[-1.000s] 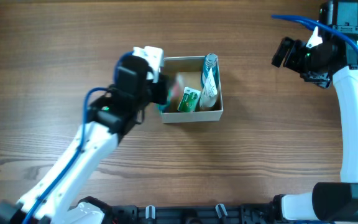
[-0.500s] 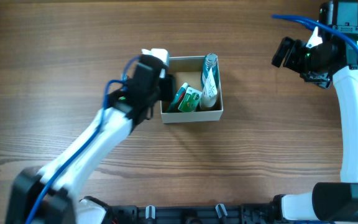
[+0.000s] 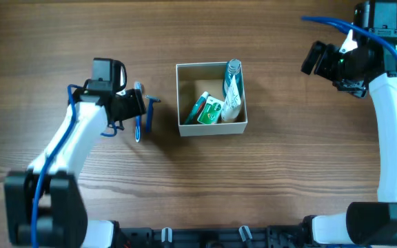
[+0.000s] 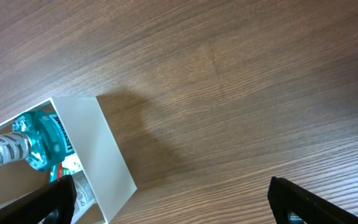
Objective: Pack container
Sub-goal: 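Grasp the blue toothbrush with the left gripper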
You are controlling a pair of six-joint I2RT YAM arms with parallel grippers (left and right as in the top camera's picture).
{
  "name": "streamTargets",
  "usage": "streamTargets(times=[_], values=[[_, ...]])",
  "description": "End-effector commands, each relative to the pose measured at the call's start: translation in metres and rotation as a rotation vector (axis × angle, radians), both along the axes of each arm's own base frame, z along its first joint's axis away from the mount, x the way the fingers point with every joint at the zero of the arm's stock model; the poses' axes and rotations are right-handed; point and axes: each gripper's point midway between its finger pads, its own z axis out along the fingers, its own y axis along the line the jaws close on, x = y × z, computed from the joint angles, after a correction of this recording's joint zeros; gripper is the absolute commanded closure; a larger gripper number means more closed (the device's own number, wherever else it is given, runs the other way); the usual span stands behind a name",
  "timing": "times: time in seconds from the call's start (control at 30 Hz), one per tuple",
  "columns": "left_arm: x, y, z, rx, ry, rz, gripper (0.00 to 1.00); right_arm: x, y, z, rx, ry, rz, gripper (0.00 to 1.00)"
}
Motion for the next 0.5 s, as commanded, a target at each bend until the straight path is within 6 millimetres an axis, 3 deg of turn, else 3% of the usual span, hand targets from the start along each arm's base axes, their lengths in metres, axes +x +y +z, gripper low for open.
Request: streamTargets(times=[0.0,0.17,0.47], values=[[0.004,-0.007,-0.036,-0.037,0.065,-0.056,0.34,0.001,0.001,-0.002,0.012,0.004,0.000,0.00],[0.015,-0.007,-0.052,-0.003,0.046,-0.130,0.40,0.001,0.001,-0.002,0.012,0.004,-0.001,0.00],[0.012,0.003,-0.082,0.068,0.105,-0.160,0.46,0.001,0.001,-0.002,0.012,0.004,-0.001,0.00]])
